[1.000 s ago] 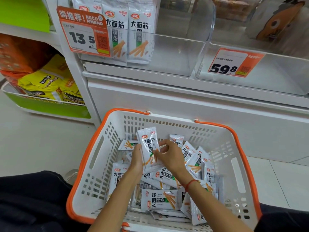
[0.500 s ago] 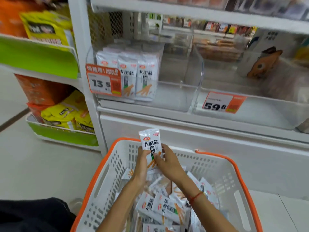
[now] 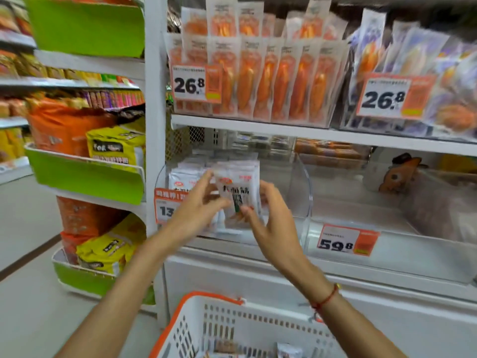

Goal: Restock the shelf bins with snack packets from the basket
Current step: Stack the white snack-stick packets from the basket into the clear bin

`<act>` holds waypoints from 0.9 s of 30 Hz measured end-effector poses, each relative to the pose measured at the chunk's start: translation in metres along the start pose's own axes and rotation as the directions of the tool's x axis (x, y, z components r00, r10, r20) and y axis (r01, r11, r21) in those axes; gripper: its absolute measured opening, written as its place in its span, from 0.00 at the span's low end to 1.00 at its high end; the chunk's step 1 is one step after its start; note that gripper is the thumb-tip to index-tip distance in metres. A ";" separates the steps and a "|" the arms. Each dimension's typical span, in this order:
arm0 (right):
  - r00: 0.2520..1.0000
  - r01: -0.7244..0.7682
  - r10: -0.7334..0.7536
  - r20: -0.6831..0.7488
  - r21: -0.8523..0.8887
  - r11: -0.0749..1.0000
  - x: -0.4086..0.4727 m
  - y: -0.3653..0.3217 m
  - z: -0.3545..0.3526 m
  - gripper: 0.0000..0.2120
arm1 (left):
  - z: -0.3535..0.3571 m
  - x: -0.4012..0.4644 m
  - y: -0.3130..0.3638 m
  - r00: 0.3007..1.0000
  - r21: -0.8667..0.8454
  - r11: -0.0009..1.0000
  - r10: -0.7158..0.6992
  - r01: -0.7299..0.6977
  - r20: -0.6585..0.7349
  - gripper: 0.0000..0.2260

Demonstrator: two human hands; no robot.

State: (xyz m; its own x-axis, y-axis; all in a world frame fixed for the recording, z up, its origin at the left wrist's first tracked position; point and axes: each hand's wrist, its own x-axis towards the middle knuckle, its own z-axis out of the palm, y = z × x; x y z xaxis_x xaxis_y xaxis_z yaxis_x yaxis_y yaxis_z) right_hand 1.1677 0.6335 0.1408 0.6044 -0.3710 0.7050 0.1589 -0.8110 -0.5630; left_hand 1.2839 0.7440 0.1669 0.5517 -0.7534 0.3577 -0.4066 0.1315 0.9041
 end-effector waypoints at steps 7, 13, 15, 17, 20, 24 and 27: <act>0.995 -0.090 0.095 0.024 -0.152 0.984 0.064 0.017 0.005 0.16 | -0.031 0.058 0.012 0.989 0.505 0.855 0.148 -0.117 -0.021 0.12; 0.901 -0.352 0.374 0.220 -0.134 0.927 0.075 0.034 0.013 0.17 | -0.034 0.074 -0.013 1.000 0.720 0.694 0.019 -0.004 -0.014 0.11; 0.832 -0.458 0.480 0.278 -0.143 0.877 0.079 0.038 0.016 0.20 | -0.034 0.076 -0.020 0.999 0.760 0.650 -0.039 0.015 0.014 0.14; 0.750 -0.541 0.570 0.336 -0.183 0.821 0.083 0.041 0.021 0.20 | -0.031 0.077 -0.024 0.993 0.834 0.552 -0.095 -0.003 0.067 0.15; 0.622 -0.572 0.654 0.431 -0.321 0.755 0.091 0.038 0.022 0.18 | -0.032 0.079 -0.027 0.977 0.873 0.488 -0.194 0.013 0.094 0.14; 0.498 -0.613 0.717 0.487 -0.386 0.689 0.100 0.038 0.019 0.17 | -0.033 0.081 -0.026 0.979 0.875 0.483 -0.193 0.035 0.067 0.15; 0.453 -0.633 0.744 0.491 -0.411 0.656 0.101 0.040 0.017 0.17 | -0.030 0.079 -0.026 0.999 0.828 0.560 -0.046 0.033 -0.009 0.19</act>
State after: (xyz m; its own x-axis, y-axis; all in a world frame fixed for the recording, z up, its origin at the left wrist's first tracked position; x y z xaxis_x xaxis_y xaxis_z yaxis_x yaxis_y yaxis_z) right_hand 1.2482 0.5710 0.1826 0.7750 -0.5496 -0.3118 -0.5993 -0.4829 -0.6385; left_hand 1.3601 0.7007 0.1791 0.5766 -0.7527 0.3178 -0.8120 -0.4848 0.3251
